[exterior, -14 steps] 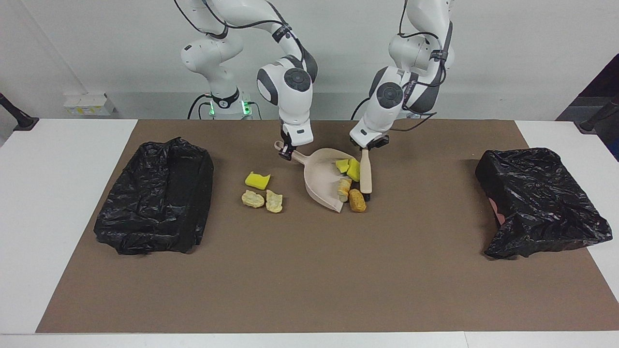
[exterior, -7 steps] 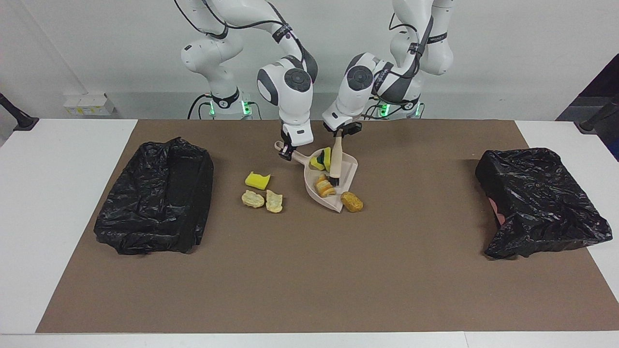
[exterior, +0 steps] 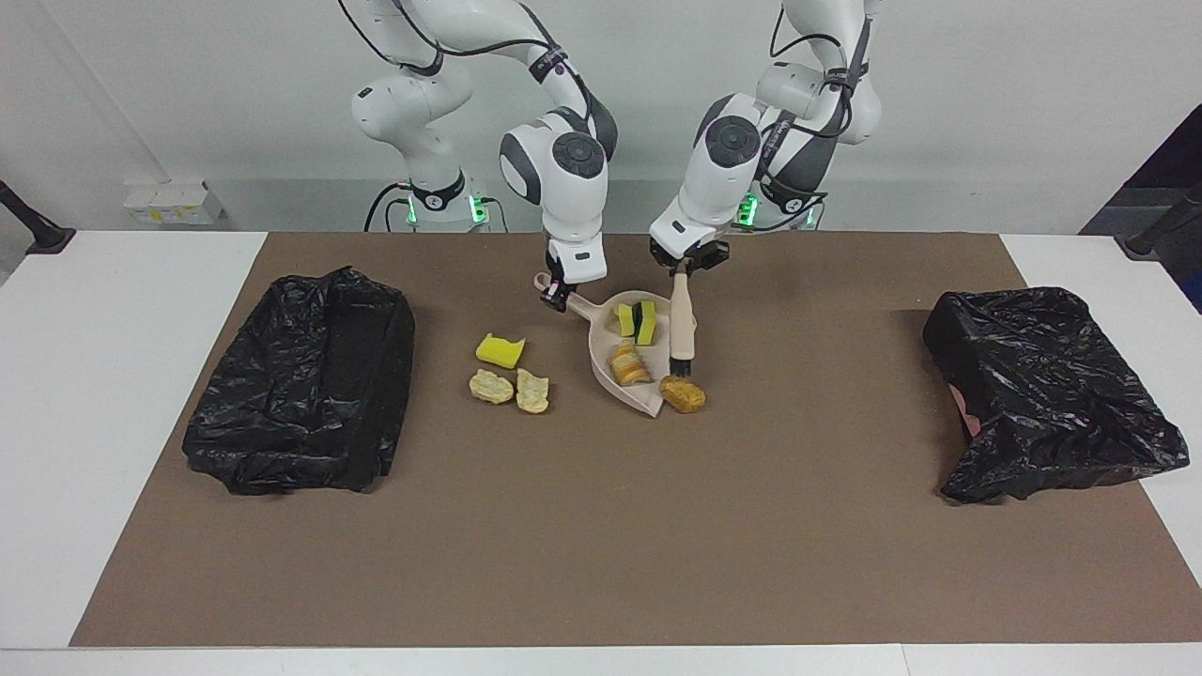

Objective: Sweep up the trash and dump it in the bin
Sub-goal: 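Sweep the scraps into the dustpan with the left gripper's brush, then carry the loaded dustpan to the nearby black bag with the right gripper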

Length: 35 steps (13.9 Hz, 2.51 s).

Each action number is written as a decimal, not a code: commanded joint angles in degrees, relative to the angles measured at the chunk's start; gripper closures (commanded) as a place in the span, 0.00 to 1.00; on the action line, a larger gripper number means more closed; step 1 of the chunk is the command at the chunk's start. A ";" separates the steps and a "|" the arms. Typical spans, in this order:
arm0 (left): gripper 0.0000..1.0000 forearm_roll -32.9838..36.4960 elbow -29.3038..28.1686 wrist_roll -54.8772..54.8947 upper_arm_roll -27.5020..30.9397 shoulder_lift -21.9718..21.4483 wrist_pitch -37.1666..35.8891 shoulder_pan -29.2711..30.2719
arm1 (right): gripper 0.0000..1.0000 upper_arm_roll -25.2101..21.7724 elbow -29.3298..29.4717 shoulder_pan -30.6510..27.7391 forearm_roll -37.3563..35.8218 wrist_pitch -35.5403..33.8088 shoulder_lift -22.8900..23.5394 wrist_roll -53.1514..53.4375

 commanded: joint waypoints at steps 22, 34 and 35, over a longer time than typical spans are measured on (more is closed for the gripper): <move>1.00 2.84 6.71 -15.93 -0.57 8.26 -3.39 -0.91 | 1.00 -0.53 1.52 -6.46 -0.10 -7.48 -8.39 -2.46; 1.00 -10.07 -14.03 -19.42 -1.27 -2.99 14.90 -11.64 | 1.00 -1.06 13.48 -46.54 -10.17 -22.45 -13.50 -44.90; 0.89 -11.29 -13.86 -18.88 -1.18 -2.82 14.90 -11.64 | 1.00 -1.15 13.39 -47.08 -14.21 -21.92 -13.33 -48.23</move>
